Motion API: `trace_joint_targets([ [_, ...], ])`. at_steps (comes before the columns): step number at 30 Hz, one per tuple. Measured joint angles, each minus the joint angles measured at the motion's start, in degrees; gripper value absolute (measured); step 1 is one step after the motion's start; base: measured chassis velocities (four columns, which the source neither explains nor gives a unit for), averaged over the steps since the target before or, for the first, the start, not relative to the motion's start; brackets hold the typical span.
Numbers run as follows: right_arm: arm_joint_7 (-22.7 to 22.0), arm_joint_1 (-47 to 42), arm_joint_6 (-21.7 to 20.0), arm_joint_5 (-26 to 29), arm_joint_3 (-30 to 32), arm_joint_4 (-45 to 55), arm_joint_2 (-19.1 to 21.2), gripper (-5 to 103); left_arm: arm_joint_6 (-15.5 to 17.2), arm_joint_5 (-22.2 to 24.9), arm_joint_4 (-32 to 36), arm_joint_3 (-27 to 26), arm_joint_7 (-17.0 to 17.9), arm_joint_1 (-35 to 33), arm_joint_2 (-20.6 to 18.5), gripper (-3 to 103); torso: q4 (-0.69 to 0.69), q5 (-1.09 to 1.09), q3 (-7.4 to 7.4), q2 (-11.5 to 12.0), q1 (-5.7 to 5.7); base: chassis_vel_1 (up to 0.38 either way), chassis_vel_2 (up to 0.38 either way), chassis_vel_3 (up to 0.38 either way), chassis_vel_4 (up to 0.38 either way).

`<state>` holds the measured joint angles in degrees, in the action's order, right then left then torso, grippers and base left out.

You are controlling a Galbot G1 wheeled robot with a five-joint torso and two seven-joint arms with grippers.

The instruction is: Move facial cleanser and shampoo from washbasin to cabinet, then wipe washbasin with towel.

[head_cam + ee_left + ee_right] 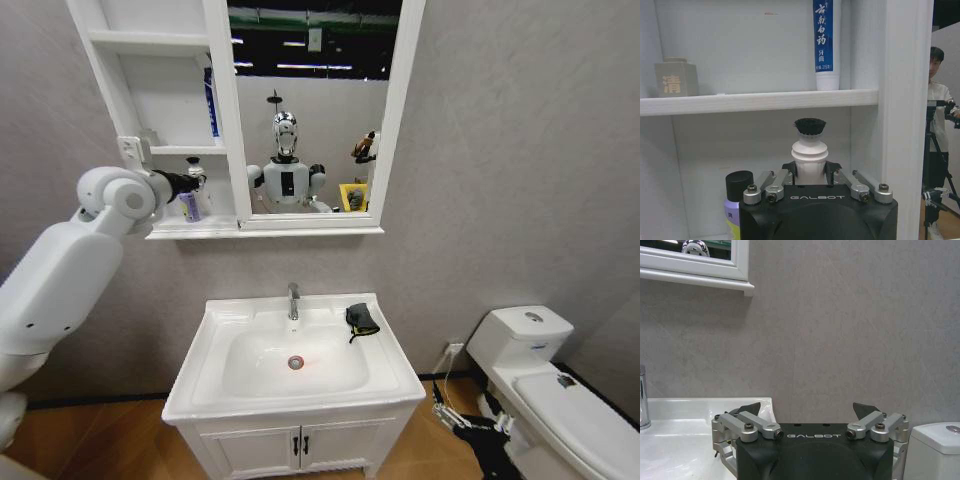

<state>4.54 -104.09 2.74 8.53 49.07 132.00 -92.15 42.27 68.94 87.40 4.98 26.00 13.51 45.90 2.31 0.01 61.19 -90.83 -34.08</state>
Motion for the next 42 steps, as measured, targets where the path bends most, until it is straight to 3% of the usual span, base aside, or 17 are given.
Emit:
trace_joint_targets([
  [6,-0.2,-0.1,0.5,0.1,0.2,-0.3,0.0,100,-0.1,-4.3,-4.0,1.9,-2.3,1.7,2.2,30,-0.02,0.00,0.00,0.0,0.01,0.000,0.000,0.000,0.000],
  [26,-0.9,2.3,0.5,0.0,1.1,-1.0,0.1,100,-0.1,-8.0,-9.3,2.6,-2.9,1.1,5.5,27,-0.02,-0.01,0.00,0.0,0.01,0.000,0.000,0.000,0.000],
  [32,-0.7,2.6,-0.1,0.4,1.7,-0.8,0.3,100,-0.4,-9.6,-10.9,2.6,-3.0,1.2,6.5,45,-0.01,-0.01,0.00,0.0,0.01,0.000,0.000,0.000,0.000],
  [34,-0.5,2.6,-0.3,0.5,1.8,-0.8,0.5,100,-0.5,-9.7,-11.1,2.5,-3.0,1.7,6.6,62,-0.01,0.00,-0.01,0.0,0.01,0.000,0.000,0.000,0.000],
  [36,-0.5,2.7,-0.4,0.5,1.8,-0.8,0.6,100,-0.5,-9.7,-11.1,2.5,-2.9,1.9,6.6,62,-0.01,0.00,0.00,0.0,0.01,0.000,0.000,0.000,0.000],
  [38,-0.5,2.7,-0.4,0.5,1.8,-0.8,0.6,100,-0.5,-9.7,-11.0,2.5,-2.9,1.9,6.6,68,-0.02,0.00,0.00,0.0,0.01,0.000,0.000,0.000,0.000],
  [41,-0.5,2.9,-0.5,0.5,1.7,-0.8,0.6,100,-0.5,-9.5,-10.1,2.1,-2.8,2.0,6.3,84,-0.01,0.00,-0.01,0.0,0.01,0.000,0.000,0.000,0.000],
  [42,-0.5,2.9,-0.5,0.5,1.7,-0.8,0.6,100,-0.5,-9.5,-10.1,2.1,-2.8,2.0,6.3,84,-0.01,0.00,-0.01,0.0,0.01,0.000,0.000,0.000,0.000],
])
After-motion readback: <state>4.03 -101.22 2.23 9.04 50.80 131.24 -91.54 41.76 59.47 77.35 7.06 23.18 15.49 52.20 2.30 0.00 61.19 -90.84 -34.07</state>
